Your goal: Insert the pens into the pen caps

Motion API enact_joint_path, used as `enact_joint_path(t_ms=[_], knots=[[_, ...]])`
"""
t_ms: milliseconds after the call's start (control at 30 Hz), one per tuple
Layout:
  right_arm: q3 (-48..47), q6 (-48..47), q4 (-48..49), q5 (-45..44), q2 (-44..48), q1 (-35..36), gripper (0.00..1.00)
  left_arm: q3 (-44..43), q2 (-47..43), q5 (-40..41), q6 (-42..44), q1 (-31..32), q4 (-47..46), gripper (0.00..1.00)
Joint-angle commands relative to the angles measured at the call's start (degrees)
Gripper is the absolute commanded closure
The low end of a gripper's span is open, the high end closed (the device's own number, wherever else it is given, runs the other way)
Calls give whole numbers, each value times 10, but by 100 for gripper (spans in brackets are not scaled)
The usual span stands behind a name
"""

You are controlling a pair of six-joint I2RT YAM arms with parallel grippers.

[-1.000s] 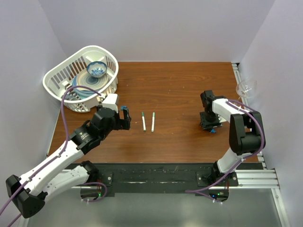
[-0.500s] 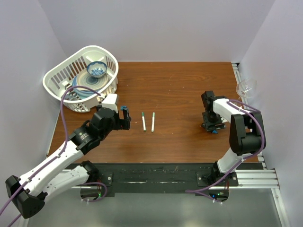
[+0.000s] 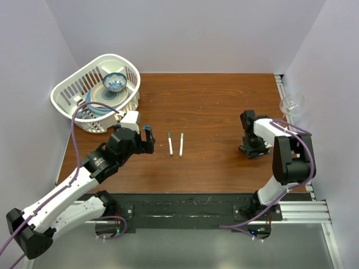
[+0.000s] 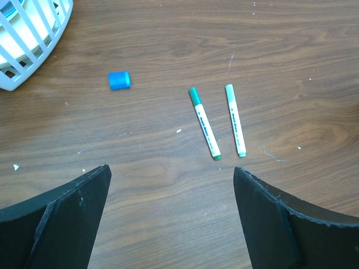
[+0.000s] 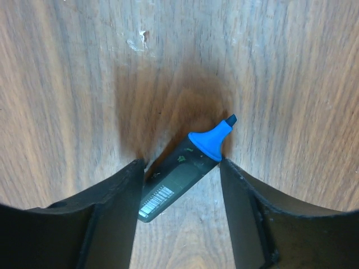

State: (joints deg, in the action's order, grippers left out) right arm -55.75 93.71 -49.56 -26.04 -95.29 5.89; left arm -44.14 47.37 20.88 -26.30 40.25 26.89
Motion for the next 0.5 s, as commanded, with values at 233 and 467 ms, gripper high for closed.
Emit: enact_joint_path(t_ms=[233,467], knots=[[50,-136,117,-10,-5,-4,84,8,-16,-23,19,-2,-43,13],[113,-400,310,126,41,19,100,-9,10,-146,0,-3,-86,18]])
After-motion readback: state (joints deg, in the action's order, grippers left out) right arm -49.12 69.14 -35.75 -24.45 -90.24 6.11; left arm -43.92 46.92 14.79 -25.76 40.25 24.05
